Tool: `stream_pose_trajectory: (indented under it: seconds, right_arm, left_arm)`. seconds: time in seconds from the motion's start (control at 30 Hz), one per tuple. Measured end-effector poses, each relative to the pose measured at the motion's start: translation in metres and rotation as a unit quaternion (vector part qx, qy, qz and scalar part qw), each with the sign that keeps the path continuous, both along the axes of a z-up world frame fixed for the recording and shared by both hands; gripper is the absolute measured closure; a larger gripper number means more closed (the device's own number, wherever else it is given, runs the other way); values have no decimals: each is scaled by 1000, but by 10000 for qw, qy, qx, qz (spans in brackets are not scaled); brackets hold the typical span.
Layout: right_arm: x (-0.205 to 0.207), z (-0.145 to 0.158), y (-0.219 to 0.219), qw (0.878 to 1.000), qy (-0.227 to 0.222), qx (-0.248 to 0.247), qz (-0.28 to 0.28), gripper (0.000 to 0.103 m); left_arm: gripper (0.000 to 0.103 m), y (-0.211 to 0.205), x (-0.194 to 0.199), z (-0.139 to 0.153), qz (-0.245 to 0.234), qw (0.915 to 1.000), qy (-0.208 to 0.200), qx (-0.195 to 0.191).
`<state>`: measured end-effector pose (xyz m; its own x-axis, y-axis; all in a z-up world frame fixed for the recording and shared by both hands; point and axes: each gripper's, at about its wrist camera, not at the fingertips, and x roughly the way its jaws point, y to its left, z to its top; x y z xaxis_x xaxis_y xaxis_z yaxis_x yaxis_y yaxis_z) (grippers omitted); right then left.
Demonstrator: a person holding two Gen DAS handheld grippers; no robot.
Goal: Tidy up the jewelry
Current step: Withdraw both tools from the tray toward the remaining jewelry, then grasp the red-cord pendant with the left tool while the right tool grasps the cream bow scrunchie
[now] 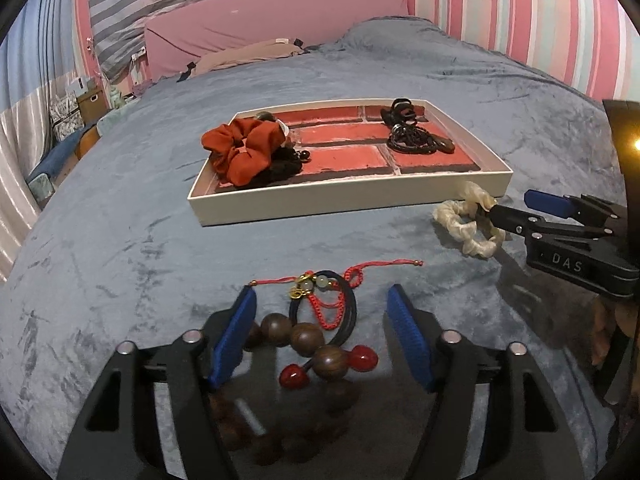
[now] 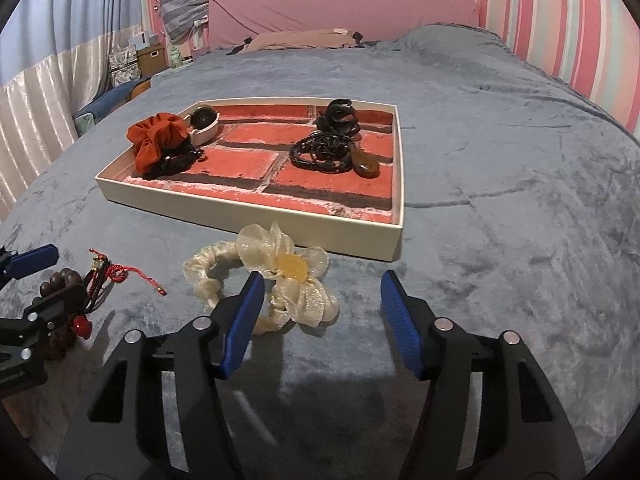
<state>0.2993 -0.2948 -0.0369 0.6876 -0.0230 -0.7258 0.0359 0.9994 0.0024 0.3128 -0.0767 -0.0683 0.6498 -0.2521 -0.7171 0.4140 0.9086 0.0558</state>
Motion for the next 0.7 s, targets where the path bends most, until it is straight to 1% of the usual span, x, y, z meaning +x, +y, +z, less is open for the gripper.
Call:
stream_pose_trajectory:
  seconds: [0.03, 0.07, 0.1, 0.27, 0.33, 0.4, 0.47, 0.5, 0.57, 0.67, 0.7]
  right_arm:
    - [1, 0, 1, 10000, 1, 2, 11, 45]
    - [1, -1, 1, 10000, 2, 17, 17, 45]
    - [2, -1, 1, 10000, 4, 38, 18, 45]
    - [3, -3, 0, 9999, 0, 129, 24, 47]
    - [4, -3, -1, 9999, 2, 164, 24, 50]
    - [4, -4, -1, 9998, 10, 196, 33, 52]
    - [6, -5, -1, 9997, 35, 235, 51, 52]
    - [7, -5, -1, 9996, 50, 256, 60, 53]
    - [8, -7, -1, 9996, 71, 277, 73, 56]
    - [11, -8, 0, 9994, 129, 289, 109, 61]
    - [11, -9, 1, 9994, 157, 287, 134, 64]
  left_arm:
    - [53, -1, 0, -1, -28, 10000, 35, 2]
    - [62, -3, 1, -3, -57, 9999, 85, 3]
    - [67, -5, 2, -5, -77, 9999, 111, 15]
    - [68, -12, 3, -10, -171, 9997, 143, 100]
    - [69, -15, 3, -14, -212, 9995, 167, 144]
    - [77, -17, 5, -16, -243, 9993, 227, 160]
    - [78, -17, 7, -18, -226, 9993, 258, 146]
    - [83, -16, 8, -19, -225, 9993, 274, 126]
    - [89, -15, 9, -18, -225, 9993, 295, 94]
    - [93, -14, 12, -19, -232, 9991, 347, 58]
    - [95, -14, 12, -19, -241, 9991, 359, 48]
